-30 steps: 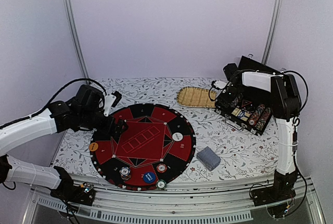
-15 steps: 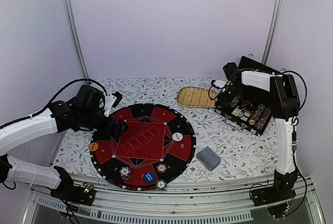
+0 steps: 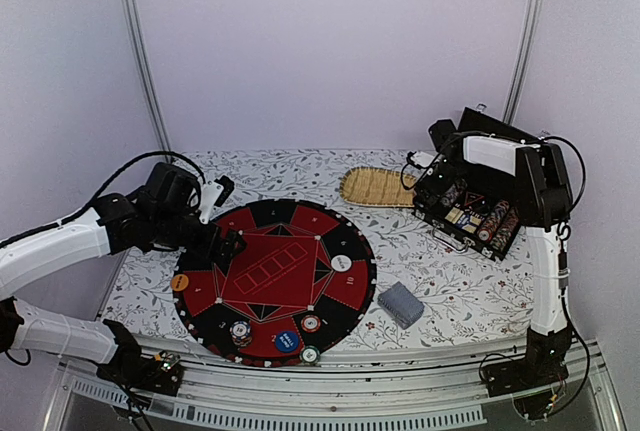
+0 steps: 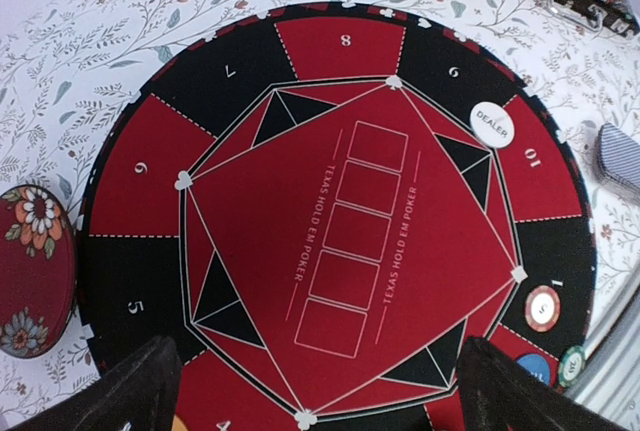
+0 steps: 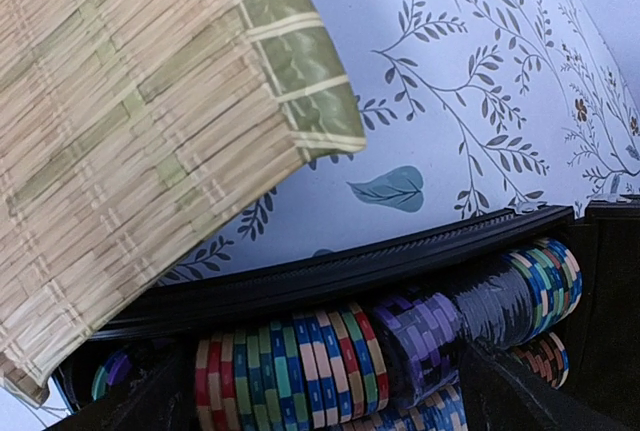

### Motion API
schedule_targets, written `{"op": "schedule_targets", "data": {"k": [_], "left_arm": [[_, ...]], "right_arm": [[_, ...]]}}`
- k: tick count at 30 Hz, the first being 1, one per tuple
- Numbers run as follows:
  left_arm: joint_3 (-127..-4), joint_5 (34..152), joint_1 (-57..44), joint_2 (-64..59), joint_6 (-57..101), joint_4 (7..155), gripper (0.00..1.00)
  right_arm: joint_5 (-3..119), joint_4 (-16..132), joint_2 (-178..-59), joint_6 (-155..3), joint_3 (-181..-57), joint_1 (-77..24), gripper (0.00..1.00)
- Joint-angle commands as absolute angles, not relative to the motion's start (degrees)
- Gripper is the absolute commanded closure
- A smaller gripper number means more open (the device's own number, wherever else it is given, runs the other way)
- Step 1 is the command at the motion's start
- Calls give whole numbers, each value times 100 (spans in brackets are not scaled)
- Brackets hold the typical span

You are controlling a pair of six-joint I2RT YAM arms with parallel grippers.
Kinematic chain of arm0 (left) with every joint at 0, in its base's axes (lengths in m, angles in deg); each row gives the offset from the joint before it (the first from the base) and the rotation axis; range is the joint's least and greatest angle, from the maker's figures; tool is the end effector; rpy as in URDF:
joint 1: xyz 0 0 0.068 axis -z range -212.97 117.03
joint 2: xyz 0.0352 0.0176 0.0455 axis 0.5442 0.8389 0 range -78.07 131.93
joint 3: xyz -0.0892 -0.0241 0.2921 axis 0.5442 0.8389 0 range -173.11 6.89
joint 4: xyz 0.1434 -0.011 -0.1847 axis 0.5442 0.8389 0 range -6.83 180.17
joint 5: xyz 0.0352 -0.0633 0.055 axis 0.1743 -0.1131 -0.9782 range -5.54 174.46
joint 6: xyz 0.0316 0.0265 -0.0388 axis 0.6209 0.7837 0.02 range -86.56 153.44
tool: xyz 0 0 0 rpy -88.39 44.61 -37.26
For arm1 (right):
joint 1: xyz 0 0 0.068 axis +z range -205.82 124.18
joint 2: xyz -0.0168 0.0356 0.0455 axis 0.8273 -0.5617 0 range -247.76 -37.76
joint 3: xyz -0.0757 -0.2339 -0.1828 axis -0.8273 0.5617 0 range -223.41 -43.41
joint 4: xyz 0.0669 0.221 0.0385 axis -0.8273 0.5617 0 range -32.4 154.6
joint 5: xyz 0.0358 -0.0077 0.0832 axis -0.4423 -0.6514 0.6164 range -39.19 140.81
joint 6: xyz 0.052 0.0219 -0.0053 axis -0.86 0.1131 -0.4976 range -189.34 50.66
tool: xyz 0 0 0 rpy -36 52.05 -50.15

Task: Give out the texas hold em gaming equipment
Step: Adjust the poker chips pile in the chip case.

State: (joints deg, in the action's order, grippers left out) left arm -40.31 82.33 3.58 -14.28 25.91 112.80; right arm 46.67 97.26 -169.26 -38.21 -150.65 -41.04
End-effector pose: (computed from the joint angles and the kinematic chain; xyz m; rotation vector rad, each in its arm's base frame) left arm 0.1539 -0.1122 0.2953 0.5841 2.3287 -0.3206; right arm 0.4734 0.1219 0.2013 -1.0306 2.4907 -0.1851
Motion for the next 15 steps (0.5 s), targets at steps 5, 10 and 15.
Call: {"op": "schedule_targets", "data": {"k": [5,10,15], "left_arm": [[-4075,8257,261,-1373,2647,11244,2],[-4075,8292,262,-1364,2654,11244,2],[-4079,8295,262,-1355,2658,11244,2]], "right_arm": [[4522,10073,-16834,-3999,-14817,-3983,4],[4244,9968,-16625,-3938,-14669,-3729,4],[4071,9907,-16606,-3893,-14589,-3665,6]]}}
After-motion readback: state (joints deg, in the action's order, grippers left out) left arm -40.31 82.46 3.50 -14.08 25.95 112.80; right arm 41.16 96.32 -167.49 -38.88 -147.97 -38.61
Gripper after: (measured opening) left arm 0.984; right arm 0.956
